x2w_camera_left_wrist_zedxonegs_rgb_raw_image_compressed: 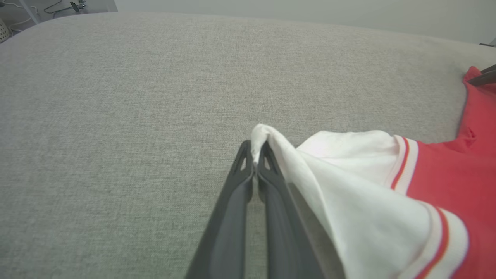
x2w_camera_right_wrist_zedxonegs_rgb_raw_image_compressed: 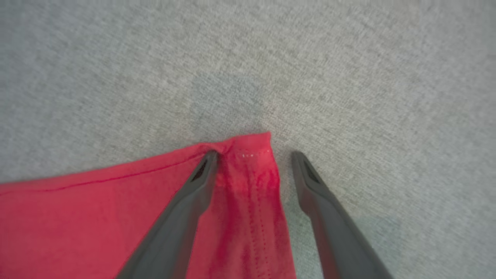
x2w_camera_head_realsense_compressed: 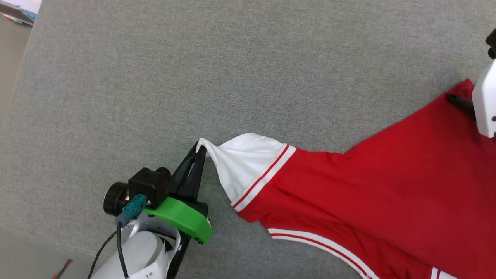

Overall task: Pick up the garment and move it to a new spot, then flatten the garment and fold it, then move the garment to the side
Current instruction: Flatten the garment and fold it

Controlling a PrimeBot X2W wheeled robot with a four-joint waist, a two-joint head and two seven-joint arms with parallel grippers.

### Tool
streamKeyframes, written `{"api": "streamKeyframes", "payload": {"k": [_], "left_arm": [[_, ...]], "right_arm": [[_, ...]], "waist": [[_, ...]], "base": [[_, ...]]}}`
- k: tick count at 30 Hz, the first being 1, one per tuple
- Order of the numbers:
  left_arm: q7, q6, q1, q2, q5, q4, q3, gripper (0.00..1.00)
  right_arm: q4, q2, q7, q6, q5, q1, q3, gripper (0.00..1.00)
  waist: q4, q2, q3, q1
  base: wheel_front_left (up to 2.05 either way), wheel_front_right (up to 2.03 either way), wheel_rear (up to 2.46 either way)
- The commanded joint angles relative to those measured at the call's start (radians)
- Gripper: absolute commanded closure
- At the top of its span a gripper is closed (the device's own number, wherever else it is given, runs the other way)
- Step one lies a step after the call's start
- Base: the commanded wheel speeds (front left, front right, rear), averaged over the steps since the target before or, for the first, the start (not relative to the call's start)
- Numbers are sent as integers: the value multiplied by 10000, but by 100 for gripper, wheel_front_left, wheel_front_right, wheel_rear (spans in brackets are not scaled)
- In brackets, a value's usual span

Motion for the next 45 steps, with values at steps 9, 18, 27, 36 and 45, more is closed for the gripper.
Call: {"api": "streamKeyframes", "payload": {"k": [9,18,27,36,45], "left_arm": [[-167,-278,-108,32,-22,289,202,100],[108,-259,-1331,592,406,-508,559,100],[953,-675,-3802,1104,438,-1076,1182,100],[1743,-1575,-7266,1061,695,-302,1263,100],[1904,-2535,-11878,460,674,1902,1382,100]], "right_arm": [[186,263,-3029,-9,468,41,132,100],[-777,35,-5203,-9,466,387,-427,100],[-2266,269,-5684,-9,-66,401,-1760,100],[-2863,1029,-5213,-9,-1020,-982,-2846,100],[-1387,1729,-5448,-9,-2309,-4999,-3217,100]], "waist": [[-614,0,-1369,1],[-1256,0,-2679,1],[-1822,0,-2792,1],[-2091,0,-1418,1],[-2196,0,298,1]], "base": [[0,0,0],[0,0,0],[0,0,0],[0,0,0],[0,0,0]]}}
